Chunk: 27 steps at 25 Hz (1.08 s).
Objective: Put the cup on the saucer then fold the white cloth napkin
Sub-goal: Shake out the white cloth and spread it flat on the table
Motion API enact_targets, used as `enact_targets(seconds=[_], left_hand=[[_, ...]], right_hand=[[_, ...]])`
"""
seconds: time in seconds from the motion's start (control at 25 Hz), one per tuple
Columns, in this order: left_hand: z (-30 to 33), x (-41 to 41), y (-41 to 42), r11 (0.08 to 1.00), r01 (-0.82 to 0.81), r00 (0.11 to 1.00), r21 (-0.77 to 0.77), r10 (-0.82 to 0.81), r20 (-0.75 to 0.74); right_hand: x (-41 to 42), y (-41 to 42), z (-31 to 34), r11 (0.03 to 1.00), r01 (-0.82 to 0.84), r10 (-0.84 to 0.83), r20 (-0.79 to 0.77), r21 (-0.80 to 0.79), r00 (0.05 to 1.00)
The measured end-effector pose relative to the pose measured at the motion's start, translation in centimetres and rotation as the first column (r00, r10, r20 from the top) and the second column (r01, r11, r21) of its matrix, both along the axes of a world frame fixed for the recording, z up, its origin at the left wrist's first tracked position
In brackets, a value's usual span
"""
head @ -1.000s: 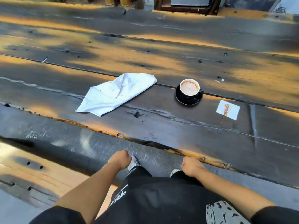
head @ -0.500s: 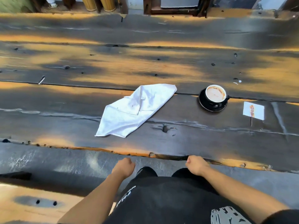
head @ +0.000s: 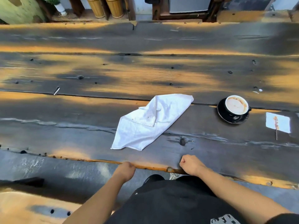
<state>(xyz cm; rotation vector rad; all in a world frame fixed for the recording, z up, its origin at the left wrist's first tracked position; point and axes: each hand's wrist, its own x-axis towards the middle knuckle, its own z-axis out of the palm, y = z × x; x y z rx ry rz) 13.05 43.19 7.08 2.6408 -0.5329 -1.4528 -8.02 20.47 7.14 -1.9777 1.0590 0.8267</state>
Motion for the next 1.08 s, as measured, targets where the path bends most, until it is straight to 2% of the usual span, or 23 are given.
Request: enact_targets(seconds=[0.16,0.32,0.48,0.64,0.72,1.08], left_hand=[[0.8,2.3,0.6,0.994,-0.098,0.994,0.047,0.095,0.056],[1.9,5.4,0.0,0.995,-0.088,0.989,0.054,0.081,0.123],[1.2,9.2,-0.8,0.985,-0.174,0.964,0.007,0.169,0.205],[-0.4,12.2,-2.1,0.984,-0.159,0.96,-0.084,0.174,0.221],[-0.7,12.6,-2.7,0.988,-0.14,0.968,-0.069,0.151,0.201],[-2.6,14.1,-3.0,0.961,-0.267,0.952,-0.077,0.275,0.134]], right_hand=[[4.0,-0.7,0.1,0.997,-0.066,0.063,0.077,0.047,0.995],[8.4,-2.1,0.6,0.997,-0.074,0.069,0.125,0.034,0.99],[13.2,-3.1,0.3,0.999,0.045,-0.046,0.139,0.01,0.989],[18.5,-3.4,-0.2,0.966,0.255,-0.245,0.172,-0.04,0.954],[20.6,-3.6,-0.5,0.937,0.332,-0.313,0.164,-0.103,0.935],[23.8,-4.1,-2.2,0.887,0.421,-0.414,0.075,-0.19,0.907]])
